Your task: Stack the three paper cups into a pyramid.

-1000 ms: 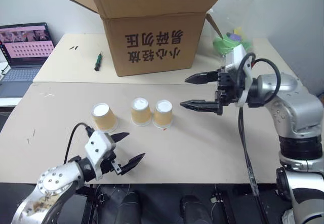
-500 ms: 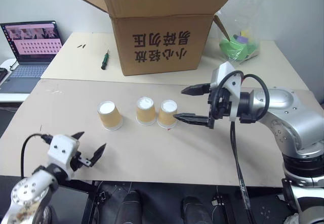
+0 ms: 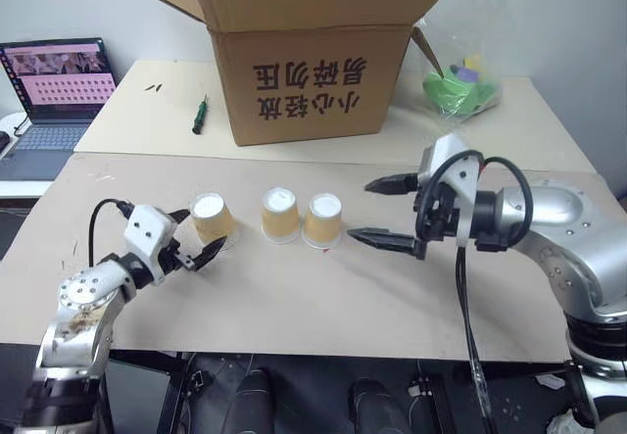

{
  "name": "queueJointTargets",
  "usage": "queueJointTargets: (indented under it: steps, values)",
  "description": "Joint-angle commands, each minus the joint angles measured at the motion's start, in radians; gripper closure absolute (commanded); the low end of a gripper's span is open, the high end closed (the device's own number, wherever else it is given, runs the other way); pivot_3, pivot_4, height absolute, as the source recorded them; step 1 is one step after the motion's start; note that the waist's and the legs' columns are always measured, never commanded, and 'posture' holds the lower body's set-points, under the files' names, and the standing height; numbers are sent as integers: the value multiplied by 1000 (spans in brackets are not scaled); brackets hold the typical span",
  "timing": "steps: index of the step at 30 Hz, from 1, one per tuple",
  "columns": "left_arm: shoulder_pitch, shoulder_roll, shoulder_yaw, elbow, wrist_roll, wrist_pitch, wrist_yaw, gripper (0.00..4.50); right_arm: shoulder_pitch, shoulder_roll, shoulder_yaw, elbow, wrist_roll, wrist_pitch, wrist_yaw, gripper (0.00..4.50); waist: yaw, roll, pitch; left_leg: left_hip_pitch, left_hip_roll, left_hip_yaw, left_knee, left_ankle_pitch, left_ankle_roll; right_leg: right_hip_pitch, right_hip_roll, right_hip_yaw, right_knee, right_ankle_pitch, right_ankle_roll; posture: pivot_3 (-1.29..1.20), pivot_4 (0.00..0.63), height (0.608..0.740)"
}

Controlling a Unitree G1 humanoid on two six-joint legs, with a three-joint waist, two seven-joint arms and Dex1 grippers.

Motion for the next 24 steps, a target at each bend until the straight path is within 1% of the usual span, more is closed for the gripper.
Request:
queueJointTargets:
  steps: [1,5,16,17,18,20,21,24]
  values:
    - [-64,-11,-4,9,-16,1,-1,0,21,-22,-26,-27,0,-17,-12,42,0,0,0,0,0,0,0,0,0,0,0,0,0,0,0,0,150,705]
    - [-110,-31,-6,9,-39,45,7,0,30,-20,-22,-29,0,-22,-19,42,-1,0,0,0,0,0,0,0,0,0,0,0,1,0,0,0,150,705]
    - [-95,-51,-5,8,-40,66,12,0,11,-31,-40,-4,3,-32,-30,42,-1,0,0,0,0,0,1,0,0,1,0,0,1,0,0,0,150,705]
    - [-94,-51,-4,7,-40,68,13,500,8,-30,-40,-2,3,-33,-31,0,-1,0,0,0,0,0,1,0,0,1,0,0,1,0,0,0,150,705]
    - [-93,-51,-4,7,-39,72,13,644,6,-30,-39,0,2,-34,-31,0,-1,0,0,0,0,0,1,0,0,1,0,0,1,0,0,0,150,705]
    - [-94,-52,-6,6,-39,75,15,1386,3,-30,-38,4,1,-34,-31,0,-1,0,0,0,0,0,1,0,0,1,0,0,0,0,0,0,150,705]
    - [-95,-52,-8,5,-37,76,16,1689,2,-30,-38,6,2,-35,-31,0,-1,0,0,0,0,0,1,0,0,1,0,0,1,0,0,0,150,705]
    - [-103,-54,-11,6,-32,75,22,1689,-3,-27,-36,12,2,-35,-34,0,-1,0,0,0,0,0,1,0,0,1,0,0,1,0,0,0,150,705]
